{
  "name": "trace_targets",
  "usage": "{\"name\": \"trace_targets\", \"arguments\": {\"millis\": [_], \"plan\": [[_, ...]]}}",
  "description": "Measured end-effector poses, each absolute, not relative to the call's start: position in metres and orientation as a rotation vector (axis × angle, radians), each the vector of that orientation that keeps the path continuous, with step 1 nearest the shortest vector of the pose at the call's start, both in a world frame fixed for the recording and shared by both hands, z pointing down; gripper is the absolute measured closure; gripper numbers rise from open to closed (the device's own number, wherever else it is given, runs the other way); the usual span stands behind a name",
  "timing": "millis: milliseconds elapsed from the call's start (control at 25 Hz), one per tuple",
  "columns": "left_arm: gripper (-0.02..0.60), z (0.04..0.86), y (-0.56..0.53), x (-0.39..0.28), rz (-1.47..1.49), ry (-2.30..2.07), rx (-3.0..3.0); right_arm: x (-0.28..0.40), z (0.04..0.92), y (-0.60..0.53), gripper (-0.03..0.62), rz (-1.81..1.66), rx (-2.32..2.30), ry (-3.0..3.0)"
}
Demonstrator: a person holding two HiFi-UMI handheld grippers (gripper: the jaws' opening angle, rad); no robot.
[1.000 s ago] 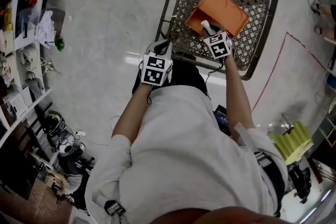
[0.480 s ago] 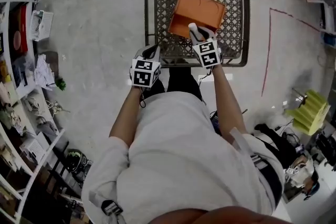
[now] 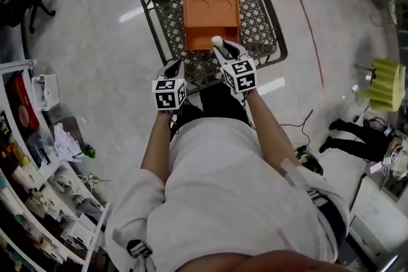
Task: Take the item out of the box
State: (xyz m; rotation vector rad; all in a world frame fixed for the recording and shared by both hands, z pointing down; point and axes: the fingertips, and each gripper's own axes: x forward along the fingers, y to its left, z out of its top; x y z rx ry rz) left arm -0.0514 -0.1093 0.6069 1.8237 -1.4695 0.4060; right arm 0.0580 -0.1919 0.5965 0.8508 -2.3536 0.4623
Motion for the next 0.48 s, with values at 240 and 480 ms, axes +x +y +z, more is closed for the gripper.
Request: {"name": "trace_targets", "arguments": {"millis": [240, 480], "plan": [[0.571, 0.590, -0.110, -0.054, 0.384, -1.496, 1.895, 0.076, 0.559, -0.175, 0.471, 0.339, 1.023, -2.385], [0.571, 0.548, -0.099, -0.058, 0.323, -1.587, 1.993, 0.072, 0.524, -0.138, 0.471, 0.269, 1.125, -2.466]]}}
